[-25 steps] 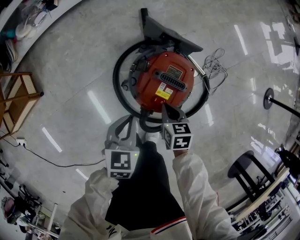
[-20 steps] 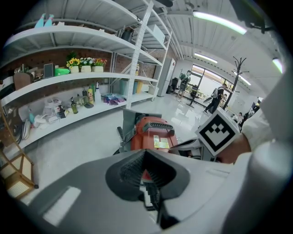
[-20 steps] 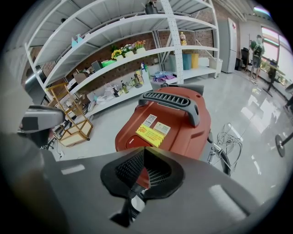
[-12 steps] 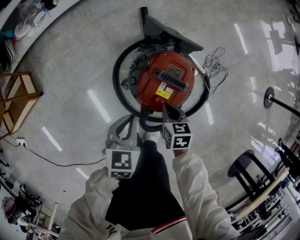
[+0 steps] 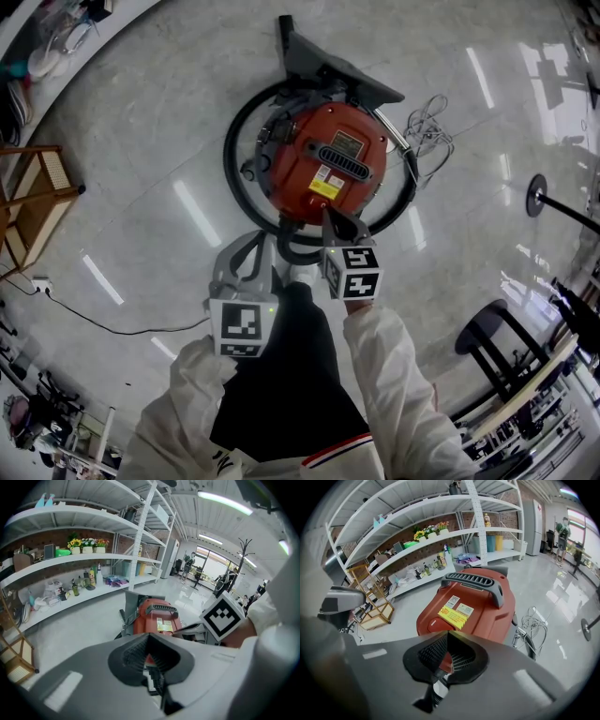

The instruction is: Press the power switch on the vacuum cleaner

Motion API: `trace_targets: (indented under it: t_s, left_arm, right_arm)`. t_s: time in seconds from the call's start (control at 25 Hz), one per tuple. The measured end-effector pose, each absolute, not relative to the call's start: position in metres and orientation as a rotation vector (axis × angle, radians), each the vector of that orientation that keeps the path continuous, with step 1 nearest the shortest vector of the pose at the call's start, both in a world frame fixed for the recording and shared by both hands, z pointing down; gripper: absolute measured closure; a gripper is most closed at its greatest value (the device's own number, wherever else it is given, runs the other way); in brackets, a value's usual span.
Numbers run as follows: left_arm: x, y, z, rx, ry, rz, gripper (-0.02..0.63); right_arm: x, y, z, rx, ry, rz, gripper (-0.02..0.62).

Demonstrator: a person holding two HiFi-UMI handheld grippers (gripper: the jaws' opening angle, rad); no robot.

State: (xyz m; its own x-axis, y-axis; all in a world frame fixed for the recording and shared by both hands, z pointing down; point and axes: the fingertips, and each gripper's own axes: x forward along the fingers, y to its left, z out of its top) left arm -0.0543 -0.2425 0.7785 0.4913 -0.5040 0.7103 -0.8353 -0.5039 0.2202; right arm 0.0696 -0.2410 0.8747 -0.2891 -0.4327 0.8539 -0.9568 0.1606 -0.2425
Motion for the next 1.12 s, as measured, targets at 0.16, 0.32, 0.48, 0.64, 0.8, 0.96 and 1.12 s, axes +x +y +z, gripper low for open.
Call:
trace_targets:
  t_s: [0.16,0.32,0.48,0.64,0.8,0.96,1.12]
  left_arm:
    - [-0.054,-0.240,0.778,2.189,-1.095,0.791,0.606]
    - [-0.053,-0.239,0.778,2.191,-1.094,0.796,0.606]
    - [-0.052,-0.238,0.776,2.197,-1.094,0.797,0.606]
    - [-0.051,-0.237,0.773,2.206,-1.096,0.799,0.606]
    - [-0.051,-0.237,0.767,2.227,-1.099,0.805,0.606]
    - [-0.050,-0.237,0.759,2.254,-1.103,0.809,0.606]
    - [-0.047,-0.231,0.751,2.279,-1.094,0.824,0.606]
  right_arm:
    - [0.069,-0.242,0.875,1.317,-1.823,1.085,0.595]
    - [0.070,-0.242,0.876,1.307,-1.827,1.096,0.595]
    - [0.070,-0.241,0.876,1.302,-1.818,1.091,0.595]
    - [0.073,-0.239,0.874,1.304,-1.793,1.083,0.595]
    - [0.081,-0.235,0.867,1.331,-1.790,1.081,0.595]
    - [0.090,-0.233,0.860,1.369,-1.792,1.069,0.595]
    - [0.095,-0.226,0.847,1.399,-1.800,1.070,0.595]
